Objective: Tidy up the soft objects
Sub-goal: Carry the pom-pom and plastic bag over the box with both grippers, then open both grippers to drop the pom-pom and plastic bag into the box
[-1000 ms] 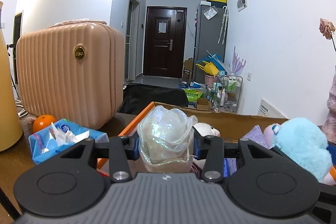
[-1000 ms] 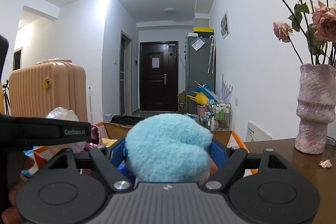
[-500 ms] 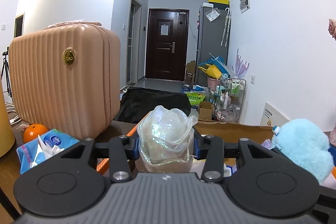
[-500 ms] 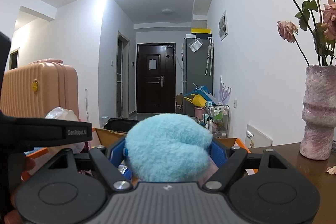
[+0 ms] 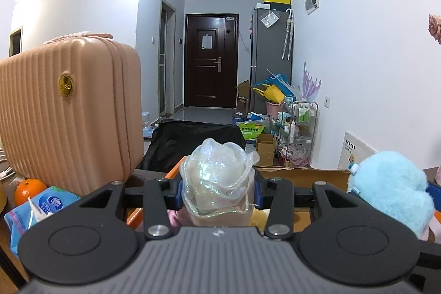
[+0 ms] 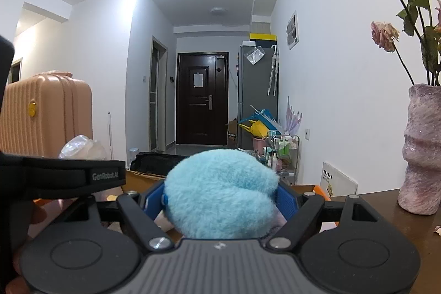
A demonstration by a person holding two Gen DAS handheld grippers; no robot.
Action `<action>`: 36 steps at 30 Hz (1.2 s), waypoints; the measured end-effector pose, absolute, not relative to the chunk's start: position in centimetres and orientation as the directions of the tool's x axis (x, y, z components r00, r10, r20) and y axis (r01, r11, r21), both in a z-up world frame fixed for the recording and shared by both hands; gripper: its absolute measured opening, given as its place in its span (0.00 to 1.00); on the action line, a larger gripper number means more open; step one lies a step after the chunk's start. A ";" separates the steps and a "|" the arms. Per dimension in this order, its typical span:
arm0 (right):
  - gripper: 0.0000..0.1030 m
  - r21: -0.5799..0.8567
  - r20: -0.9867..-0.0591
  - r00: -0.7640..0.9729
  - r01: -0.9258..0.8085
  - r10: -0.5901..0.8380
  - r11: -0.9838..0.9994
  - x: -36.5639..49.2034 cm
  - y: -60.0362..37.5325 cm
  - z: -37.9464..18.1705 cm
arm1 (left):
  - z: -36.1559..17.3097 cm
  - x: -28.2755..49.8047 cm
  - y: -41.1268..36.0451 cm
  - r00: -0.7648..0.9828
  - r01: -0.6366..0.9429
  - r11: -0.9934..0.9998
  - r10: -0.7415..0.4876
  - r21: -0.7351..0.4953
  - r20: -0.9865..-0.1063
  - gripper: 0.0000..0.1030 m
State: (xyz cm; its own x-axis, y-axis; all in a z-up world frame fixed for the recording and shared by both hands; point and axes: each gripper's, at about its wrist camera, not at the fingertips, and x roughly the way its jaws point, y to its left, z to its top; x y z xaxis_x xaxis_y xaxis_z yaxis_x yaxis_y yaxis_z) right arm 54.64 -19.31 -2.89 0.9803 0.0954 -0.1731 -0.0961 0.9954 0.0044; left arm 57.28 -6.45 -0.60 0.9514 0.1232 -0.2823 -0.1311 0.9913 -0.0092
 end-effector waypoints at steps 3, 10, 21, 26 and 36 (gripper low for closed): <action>0.78 0.002 -0.182 0.979 -0.094 0.092 0.996 55.2 -19.3 -2.9 | -0.8 57.7 -6.5 0.953 -0.125 0.992 0.120 -0.001 -0.279 0.43; 0.79 0.005 -0.214 0.972 -0.096 0.095 0.995 56.0 -19.5 -2.8 | -1.1 58.6 -6.8 0.956 -0.109 0.994 0.110 0.019 -0.273 0.43; 0.89 0.035 -0.228 0.969 -0.085 0.091 0.996 56.3 -20.3 -2.7 | -1.2 58.1 -6.7 0.957 -0.130 0.991 0.129 0.012 -0.260 0.69; 0.94 0.039 -0.219 0.972 -0.075 0.082 0.996 56.1 -20.5 -2.8 | -0.9 57.6 -6.4 0.962 -0.155 0.988 0.150 -0.004 -0.226 1.00; 1.00 0.036 -0.208 0.975 -0.072 0.078 0.997 55.6 -20.1 -3.0 | -0.9 56.7 -6.5 0.965 -0.186 0.982 0.183 -0.001 -0.189 1.00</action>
State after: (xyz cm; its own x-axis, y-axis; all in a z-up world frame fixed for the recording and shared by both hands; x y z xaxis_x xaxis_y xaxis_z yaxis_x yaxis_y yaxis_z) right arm 55.60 -20.07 -2.99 0.9750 0.0779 -0.2081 -0.0720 0.9968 0.0356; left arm 56.75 -6.46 -0.87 0.9648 0.1828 -0.1890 -0.1864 0.9825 -0.0013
